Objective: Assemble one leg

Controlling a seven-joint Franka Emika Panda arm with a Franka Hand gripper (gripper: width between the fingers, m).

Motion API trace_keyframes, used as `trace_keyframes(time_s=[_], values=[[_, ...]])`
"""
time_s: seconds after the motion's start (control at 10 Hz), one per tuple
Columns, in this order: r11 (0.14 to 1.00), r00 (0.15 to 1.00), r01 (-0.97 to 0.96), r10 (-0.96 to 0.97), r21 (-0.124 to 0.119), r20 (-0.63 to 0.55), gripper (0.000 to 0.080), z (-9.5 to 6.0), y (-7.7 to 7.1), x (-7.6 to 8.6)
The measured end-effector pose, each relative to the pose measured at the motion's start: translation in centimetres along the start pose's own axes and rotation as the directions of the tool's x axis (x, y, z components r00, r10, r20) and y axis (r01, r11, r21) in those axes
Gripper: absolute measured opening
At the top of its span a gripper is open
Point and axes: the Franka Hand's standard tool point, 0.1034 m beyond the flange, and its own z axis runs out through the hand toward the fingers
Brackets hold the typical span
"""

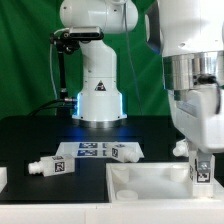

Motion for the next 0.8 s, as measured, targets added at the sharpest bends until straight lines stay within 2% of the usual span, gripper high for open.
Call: trace_keyframes(time_s=[0.1, 0.5, 0.7, 0.8], values=[[0.995, 0.995, -0.095, 0.095, 0.003, 0.014, 0.0287, 0.0, 0.0, -0.1], [0.996, 0.996, -0.091, 0.09, 0.007, 0.014, 0.0287, 0.0, -0.1, -0.1], [0.998, 0.998, -0.067, 0.067, 0.017, 0.022, 0.0571, -0.7, -0.3, -0.6], [0.999, 0.999, -0.028, 0.027, 0.033, 0.031, 0.0571, -1.9, -0.8, -1.0]])
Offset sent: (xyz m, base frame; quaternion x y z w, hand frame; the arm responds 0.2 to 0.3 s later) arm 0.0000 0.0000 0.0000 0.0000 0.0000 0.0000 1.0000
